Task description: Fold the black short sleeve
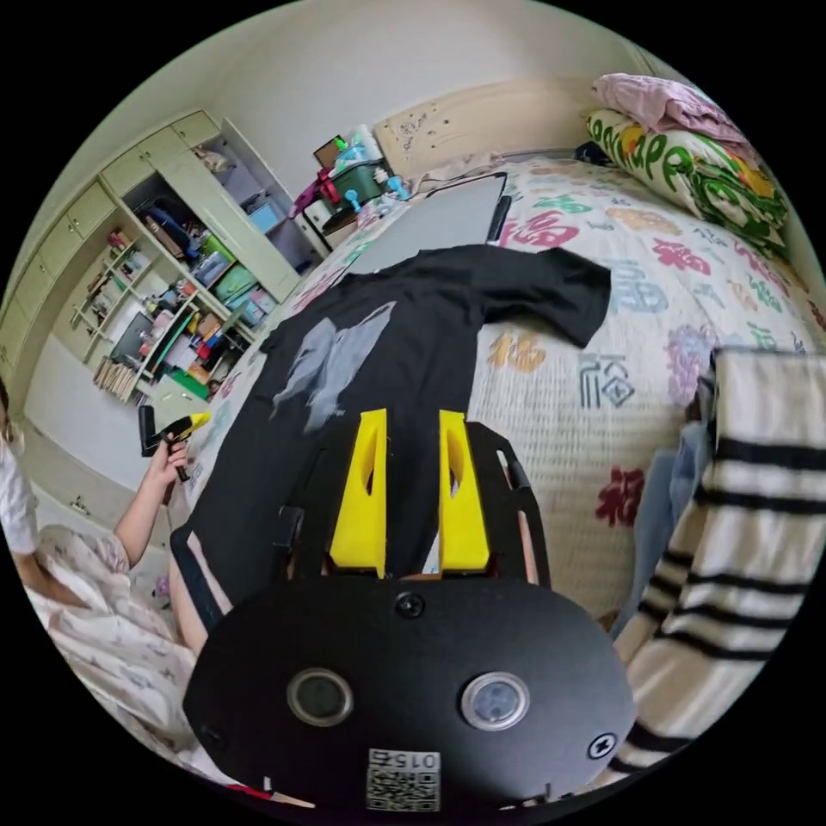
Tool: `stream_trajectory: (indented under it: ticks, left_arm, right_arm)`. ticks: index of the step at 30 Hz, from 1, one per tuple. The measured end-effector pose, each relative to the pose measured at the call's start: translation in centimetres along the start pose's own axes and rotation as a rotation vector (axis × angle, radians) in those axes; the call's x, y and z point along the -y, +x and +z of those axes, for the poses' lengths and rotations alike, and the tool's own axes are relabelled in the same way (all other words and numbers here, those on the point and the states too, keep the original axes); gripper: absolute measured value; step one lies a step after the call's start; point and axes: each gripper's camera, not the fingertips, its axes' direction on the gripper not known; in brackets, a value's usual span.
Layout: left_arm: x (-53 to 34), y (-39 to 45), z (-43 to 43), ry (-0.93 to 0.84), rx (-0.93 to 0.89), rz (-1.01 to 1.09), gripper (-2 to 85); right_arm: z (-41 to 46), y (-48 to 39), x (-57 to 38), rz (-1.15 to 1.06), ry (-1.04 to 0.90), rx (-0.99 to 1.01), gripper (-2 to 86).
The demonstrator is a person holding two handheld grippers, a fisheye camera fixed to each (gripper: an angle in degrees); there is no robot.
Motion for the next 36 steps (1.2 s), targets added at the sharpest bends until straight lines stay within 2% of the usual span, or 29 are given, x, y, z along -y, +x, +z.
stream_trajectory:
  ticks: [2, 7, 11, 15, 19, 22, 25, 32, 36]
  left_arm:
    - [-4.0, 0.9, -1.1, -0.035, 0.005, -0.007, 8.3]
    - [-10.7, 4.3, -3.5, -0.125, 0.031, 0.0, 9.8]
    - [-12.8, 6.2, -3.6, -0.166, 0.007, 0.017, 10.5]
    - [-14.1, 8.2, -2.6, -0.266, 0.067, 0.052, 10.5]
    - [-14.7, 10.2, -3.4, -0.237, 0.144, 0.088, 8.5]
    - [-14.6, 10.6, -4.1, -0.232, 0.173, 0.067, 6.0]
    - [-14.5, 11.2, -5.7, -0.224, 0.129, 0.041, 0.9]
    - [-14.5, 14.7, -10.7, -0.156, 0.14, 0.077, -0.5]
    - [-15.4, 16.4, -10.9, -0.2, 0.217, 0.088, -0.5]
  right_arm:
    - [-3.5, -0.5, -5.9, -0.001, 0.01, 0.003, 10.0]
    - [-8.7, -0.5, -13.1, 0.071, -0.013, -0.007, 11.7]
    - [-9.7, -1.9, -17.5, 0.059, -0.081, -0.038, 13.4]
    - [-9.6, -2.1, -19.7, -0.007, -0.171, -0.058, 12.8]
    - [-9.3, -0.5, -21.1, -0.013, -0.241, 0.002, 10.0]
    - [-7.5, 0.3, -22.9, -0.007, -0.311, -0.083, 7.7]
    - [-7.3, 1.1, -24.5, -0.008, -0.285, -0.106, 3.8]
    - [-5.8, 2.8, -29.3, -0.063, -0.294, -0.186, -0.1]
    - [-2.8, 3.7, -32.3, -0.099, -0.291, -0.267, -0.3]
